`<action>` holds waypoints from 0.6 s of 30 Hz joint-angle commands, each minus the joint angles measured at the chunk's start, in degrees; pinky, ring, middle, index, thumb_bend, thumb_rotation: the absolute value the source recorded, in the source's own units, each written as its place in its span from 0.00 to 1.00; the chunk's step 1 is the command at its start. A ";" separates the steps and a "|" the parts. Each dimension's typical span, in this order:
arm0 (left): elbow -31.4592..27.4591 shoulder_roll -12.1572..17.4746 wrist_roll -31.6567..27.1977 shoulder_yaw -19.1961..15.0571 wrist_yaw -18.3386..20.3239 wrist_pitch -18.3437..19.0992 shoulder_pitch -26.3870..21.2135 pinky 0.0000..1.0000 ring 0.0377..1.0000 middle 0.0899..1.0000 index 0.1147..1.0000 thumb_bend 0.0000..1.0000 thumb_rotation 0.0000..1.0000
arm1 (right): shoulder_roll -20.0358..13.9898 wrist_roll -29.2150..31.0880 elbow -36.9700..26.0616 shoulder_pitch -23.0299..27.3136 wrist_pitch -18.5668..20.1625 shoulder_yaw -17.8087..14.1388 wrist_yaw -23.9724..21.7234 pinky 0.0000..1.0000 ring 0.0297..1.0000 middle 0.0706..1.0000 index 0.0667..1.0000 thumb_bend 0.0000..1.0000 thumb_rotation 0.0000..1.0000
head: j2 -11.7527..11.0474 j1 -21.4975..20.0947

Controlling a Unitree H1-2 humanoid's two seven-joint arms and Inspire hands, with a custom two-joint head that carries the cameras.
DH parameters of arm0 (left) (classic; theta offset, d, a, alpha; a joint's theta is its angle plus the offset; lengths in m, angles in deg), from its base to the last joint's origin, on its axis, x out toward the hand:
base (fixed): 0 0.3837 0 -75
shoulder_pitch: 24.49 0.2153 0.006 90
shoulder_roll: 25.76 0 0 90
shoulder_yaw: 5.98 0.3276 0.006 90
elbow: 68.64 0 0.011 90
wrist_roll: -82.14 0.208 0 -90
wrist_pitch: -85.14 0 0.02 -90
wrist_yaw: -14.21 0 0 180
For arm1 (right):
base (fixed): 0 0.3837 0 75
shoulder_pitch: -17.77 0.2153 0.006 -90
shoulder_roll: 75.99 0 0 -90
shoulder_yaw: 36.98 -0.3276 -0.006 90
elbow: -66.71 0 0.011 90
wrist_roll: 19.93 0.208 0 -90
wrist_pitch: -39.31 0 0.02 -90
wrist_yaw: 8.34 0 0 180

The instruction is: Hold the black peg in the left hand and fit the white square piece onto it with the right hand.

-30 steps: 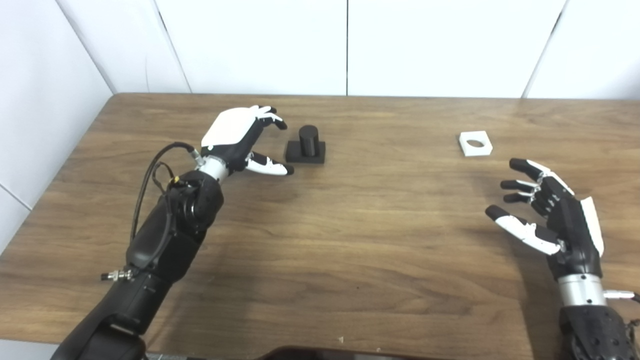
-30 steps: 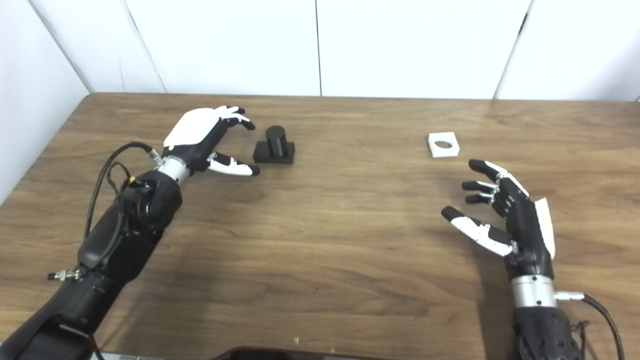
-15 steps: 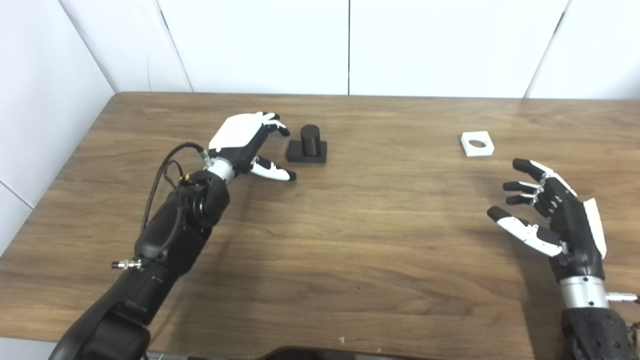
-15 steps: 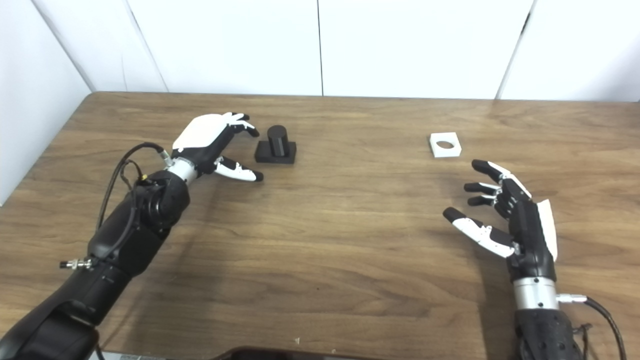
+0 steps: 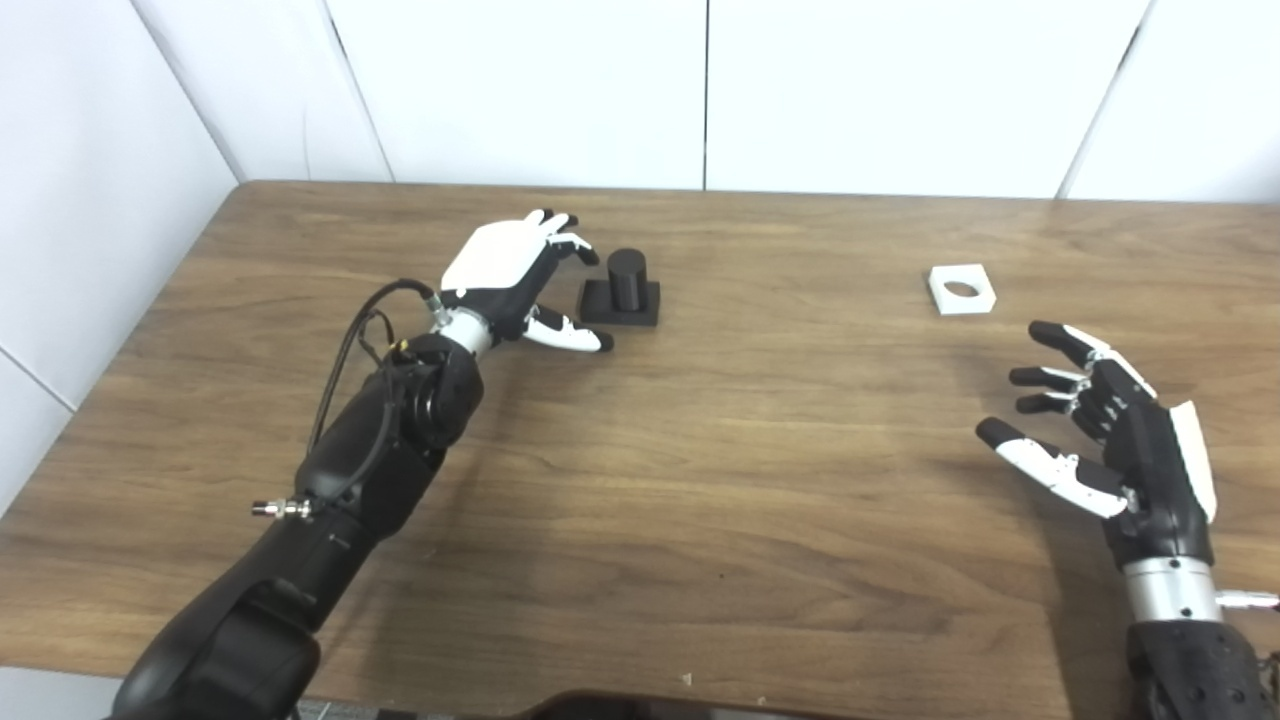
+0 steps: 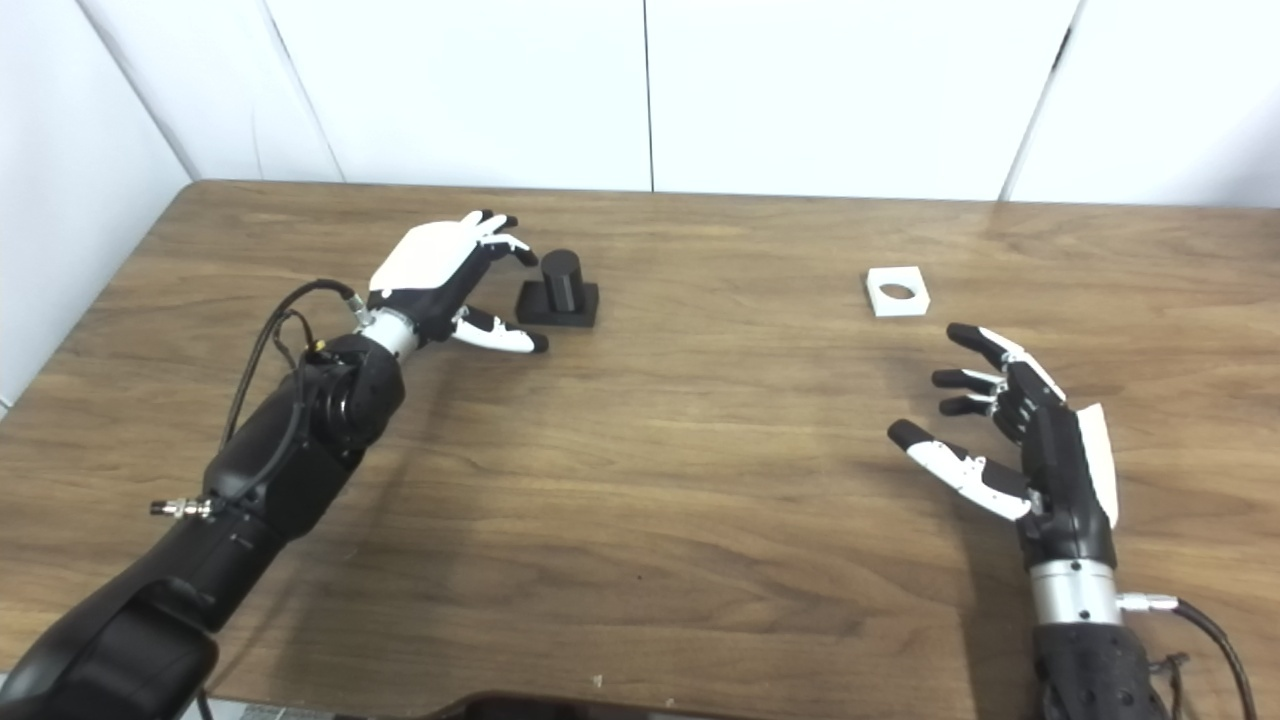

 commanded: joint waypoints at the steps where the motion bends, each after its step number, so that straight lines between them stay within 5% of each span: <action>1: 1.03 -0.30 0.49 0.62 -0.79 -0.73 -2.81 0.97 1.00 0.97 0.70 0.82 0.38 | 0.65 -0.16 -0.49 0.03 -0.57 0.16 0.10 0.58 0.67 0.81 0.75 0.68 0.25 | 0.07 0.02; 18: 5.70 -1.22 -1.49 2.08 -0.59 -3.38 -5.14 0.94 0.99 0.93 0.65 0.75 0.34 | 1.20 -0.55 -1.81 -0.92 0.33 0.08 0.24 0.59 0.66 0.81 0.76 0.66 0.26 | 0.52 -0.99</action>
